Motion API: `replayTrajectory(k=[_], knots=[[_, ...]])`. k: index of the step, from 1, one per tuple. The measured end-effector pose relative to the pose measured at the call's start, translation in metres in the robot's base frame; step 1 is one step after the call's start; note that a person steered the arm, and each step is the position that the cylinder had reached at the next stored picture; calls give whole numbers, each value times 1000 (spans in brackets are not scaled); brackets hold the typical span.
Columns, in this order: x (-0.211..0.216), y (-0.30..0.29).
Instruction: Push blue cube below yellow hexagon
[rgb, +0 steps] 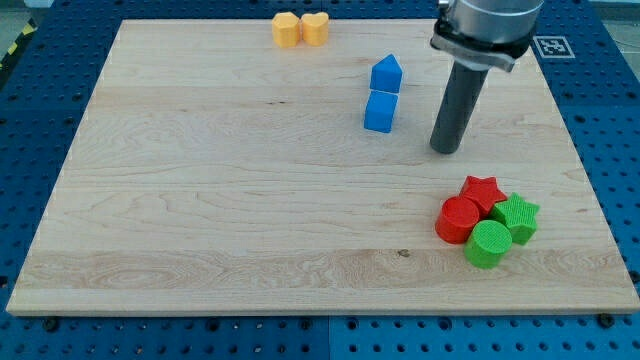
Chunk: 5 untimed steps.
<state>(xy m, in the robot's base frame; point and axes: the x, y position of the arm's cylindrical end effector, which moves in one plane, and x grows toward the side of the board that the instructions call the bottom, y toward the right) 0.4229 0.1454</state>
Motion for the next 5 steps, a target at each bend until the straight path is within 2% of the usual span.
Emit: replayTrajectory(k=[3,5], knots=[[-15,-75],[-42,-83]])
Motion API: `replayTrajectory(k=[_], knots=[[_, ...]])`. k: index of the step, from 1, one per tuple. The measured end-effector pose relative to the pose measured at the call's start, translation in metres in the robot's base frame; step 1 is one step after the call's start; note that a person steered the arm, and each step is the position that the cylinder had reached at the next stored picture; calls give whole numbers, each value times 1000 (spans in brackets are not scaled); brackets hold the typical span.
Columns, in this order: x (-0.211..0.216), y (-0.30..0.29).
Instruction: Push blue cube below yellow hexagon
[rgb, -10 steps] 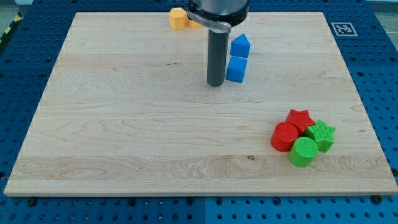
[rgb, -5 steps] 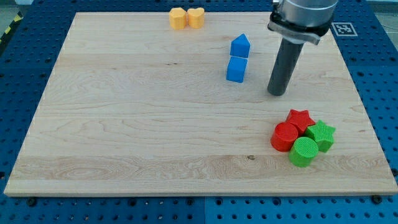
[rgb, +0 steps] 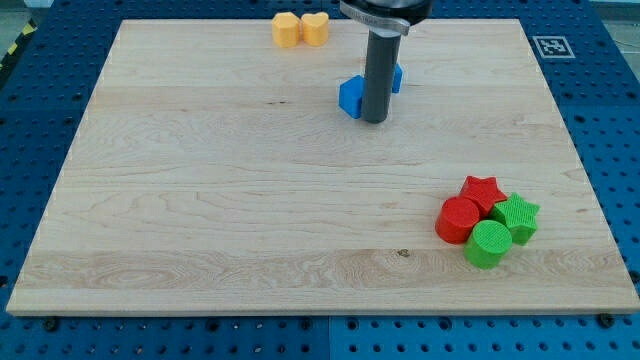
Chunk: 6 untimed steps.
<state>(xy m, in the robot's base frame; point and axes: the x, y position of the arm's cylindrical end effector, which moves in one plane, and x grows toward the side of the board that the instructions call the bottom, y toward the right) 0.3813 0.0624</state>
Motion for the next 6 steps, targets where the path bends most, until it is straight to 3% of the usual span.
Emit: replayTrajectory(k=[2,6], knots=[[-19,-44],[-56,-46]])
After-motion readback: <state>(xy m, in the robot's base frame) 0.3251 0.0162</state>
